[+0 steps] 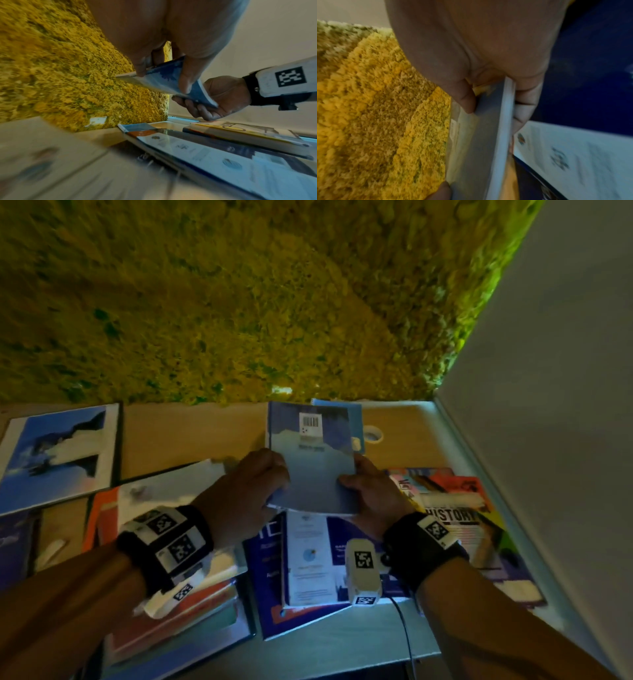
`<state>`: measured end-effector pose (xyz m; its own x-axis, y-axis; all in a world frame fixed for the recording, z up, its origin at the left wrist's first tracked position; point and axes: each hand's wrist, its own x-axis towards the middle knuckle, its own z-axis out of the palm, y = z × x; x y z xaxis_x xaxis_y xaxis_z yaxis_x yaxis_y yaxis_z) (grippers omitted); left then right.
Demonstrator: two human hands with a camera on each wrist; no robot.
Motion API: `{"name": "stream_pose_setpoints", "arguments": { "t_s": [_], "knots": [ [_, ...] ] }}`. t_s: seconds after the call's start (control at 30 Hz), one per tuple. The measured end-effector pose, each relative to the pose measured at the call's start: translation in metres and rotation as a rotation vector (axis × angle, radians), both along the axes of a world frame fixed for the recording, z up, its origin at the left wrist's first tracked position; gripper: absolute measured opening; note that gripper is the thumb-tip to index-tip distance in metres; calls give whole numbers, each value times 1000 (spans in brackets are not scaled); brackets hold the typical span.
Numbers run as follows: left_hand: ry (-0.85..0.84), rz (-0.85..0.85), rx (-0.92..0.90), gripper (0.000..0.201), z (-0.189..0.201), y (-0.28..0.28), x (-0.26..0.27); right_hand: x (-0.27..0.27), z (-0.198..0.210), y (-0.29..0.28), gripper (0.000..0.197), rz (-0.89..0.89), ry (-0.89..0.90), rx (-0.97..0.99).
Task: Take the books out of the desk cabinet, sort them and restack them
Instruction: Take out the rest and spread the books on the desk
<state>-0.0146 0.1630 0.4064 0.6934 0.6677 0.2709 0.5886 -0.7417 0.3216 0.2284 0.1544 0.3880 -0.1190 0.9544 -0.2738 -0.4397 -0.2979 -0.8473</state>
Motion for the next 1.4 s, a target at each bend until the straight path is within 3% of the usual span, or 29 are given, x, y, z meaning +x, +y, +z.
{"name": "stream_pose_setpoints", "arguments": {
  "t_s": [0.13,0.33,0.43,0.5,0.57,0.67,0.77,0.87,0.93,1.0,1.1,1.17,1.3,1.4],
  "knots": [
    [-6,6,30,37,5,26,34,38,14,17,47,-31,45,62],
    [-15,241,-52,64,10,42,63,72,23,25,45,-49,104,63],
    [-9,198,57,55,17,47,67,79,27,27,53,-54,100,64],
    [-139,173,39,38,28,49,68,81,35,28,54,-95,31,9],
    [-354,208,-183,38,40,54,67,80,46,27,37,-76,-82,-32],
    [-653,262,-442,44,55,65,65,75,57,22,57,-12,-293,22],
    [-817,351,-547,43,63,70,54,64,59,9,33,19,-432,141],
    [-941,389,-711,44,66,68,47,47,61,-3,28,54,-248,150],
    [-1025,430,-810,33,67,63,45,34,57,-8,25,22,-101,162],
    [-1026,435,-960,28,63,56,43,23,52,-9,25,-82,-94,168],
    [-804,343,-1133,17,44,46,42,21,45,-6,26,-195,-89,147],
    [-752,342,-1219,26,35,43,47,29,40,5,22,-254,-92,98],
    [-763,382,-1183,26,36,62,68,50,35,33,23,-317,-93,42],
    [-791,445,-1167,24,39,84,86,65,30,63,17,-260,-81,34]
  ]
}}
